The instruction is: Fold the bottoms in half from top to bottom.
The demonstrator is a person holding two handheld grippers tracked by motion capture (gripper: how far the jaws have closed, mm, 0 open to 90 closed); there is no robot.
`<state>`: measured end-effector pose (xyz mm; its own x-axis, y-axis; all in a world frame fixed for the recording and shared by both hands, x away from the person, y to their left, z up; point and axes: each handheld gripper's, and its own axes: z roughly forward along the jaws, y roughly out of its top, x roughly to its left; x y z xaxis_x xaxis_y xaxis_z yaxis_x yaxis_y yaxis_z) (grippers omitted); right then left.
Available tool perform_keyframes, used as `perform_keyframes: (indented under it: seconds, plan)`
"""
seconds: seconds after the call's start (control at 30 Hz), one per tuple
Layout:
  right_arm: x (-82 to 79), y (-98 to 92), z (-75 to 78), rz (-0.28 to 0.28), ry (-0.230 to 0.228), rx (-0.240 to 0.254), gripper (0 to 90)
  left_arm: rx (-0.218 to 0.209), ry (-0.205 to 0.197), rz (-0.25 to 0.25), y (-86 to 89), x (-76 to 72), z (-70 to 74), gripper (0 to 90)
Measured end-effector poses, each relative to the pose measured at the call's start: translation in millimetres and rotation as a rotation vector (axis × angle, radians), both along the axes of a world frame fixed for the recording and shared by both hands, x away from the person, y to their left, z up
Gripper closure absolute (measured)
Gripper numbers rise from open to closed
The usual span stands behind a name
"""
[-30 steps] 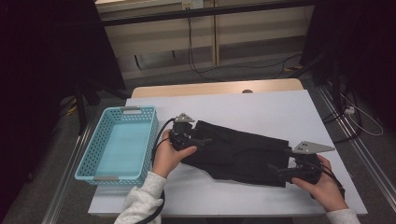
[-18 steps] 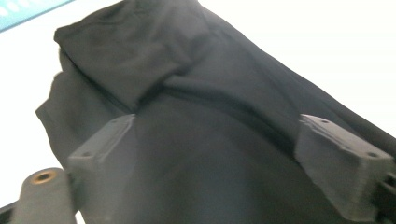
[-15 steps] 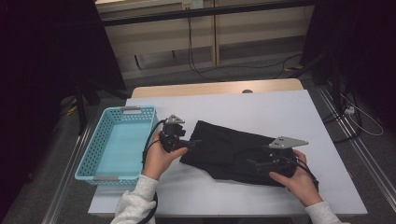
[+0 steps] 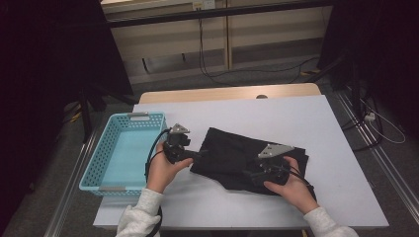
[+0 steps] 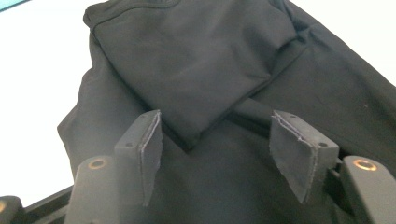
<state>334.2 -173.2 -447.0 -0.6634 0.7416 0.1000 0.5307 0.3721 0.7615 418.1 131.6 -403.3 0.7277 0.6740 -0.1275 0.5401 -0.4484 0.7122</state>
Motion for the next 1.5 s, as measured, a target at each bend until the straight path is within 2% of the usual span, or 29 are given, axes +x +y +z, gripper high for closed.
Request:
perform_keyframes:
  seconds: [0.2, 0.3, 0.4, 0.53, 0.6, 0.63, 0.7, 0.77, 0.87, 0.97, 1.03, 1.17, 1.37, 1.4, 1.5]
  plan:
    - [3.0, 12.1, -7.2, 0.03, 0.026, -0.046, 47.4, -0.01, -0.004, 0.001, -1.1, -0.5, -0.4, 15.7]
    - [2.7, 16.4, -8.1, 0.037, 0.019, -0.059, 51.1, -0.007, 0.002, 0.0, -0.4, 0.1, -1.7, 15.8]
    - [2.3, 19.0, -7.7, 0.033, -0.001, -0.084, 63.6, 0.0, -0.001, 0.001, -0.2, 0.3, -3.1, 15.7]
    - [3.0, 16.5, -6.3, 0.037, -0.002, -0.081, 82.0, 0.002, -0.001, 0.002, 0.1, 0.3, -2.8, 15.7]
    - [3.1, 15.9, -5.7, 0.047, 0.001, -0.07, 86.7, -0.014, 0.003, 0.018, -0.8, -0.3, -3.6, 15.7]
    - [2.8, 15.8, -5.2, 0.047, -0.004, -0.075, 88.9, 0.004, 0.007, -0.001, 0.4, 0.4, -2.9, 15.7]
    - [2.5, 15.6, -3.9, 0.065, -0.015, -0.076, 89.9, -0.014, 0.002, 0.02, -0.9, -0.4, -3.6, 15.7]
    - [2.5, 15.2, -3.0, 0.065, -0.017, -0.069, 90.0, 0.004, -0.004, 0.005, 0.4, 0.3, -2.1, 15.7]
    - [2.4, 13.7, -0.9, 0.064, -0.021, -0.067, 90.0, -0.011, -0.004, 0.017, 0.4, -0.5, -1.4, 15.7]
    - [2.8, 8.3, 3.5, 0.06, -0.017, -0.048, 90.0, 0.004, -0.006, 0.009, 1.7, -0.2, -2.4, 15.8]
    - [2.2, 3.5, 7.0, 0.053, -0.022, -0.037, 90.0, -0.004, 0.005, 0.014, 1.6, -0.3, -3.2, 15.8]
    - [1.1, -4.9, 10.4, 0.044, -0.026, -0.024, 90.0, -0.004, 0.002, 0.026, 1.4, -0.2, -3.8, 15.8]
    - [-3.8, -12.6, 10.9, 0.042, -0.023, -0.024, 90.0, 0.002, -0.004, 0.021, 0.2, -0.1, -4.2, 15.8]
    - [-4.7, -14.2, 11.2, 0.042, -0.023, -0.024, 90.0, 0.013, -0.004, 0.01, 0.8, 0.5, -4.2, 15.8]
    - [-7.6, -19.0, 11.3, 0.038, -0.018, -0.023, 90.0, 0.002, 0.0, 0.022, 0.1, 0.3, -5.1, 15.8]
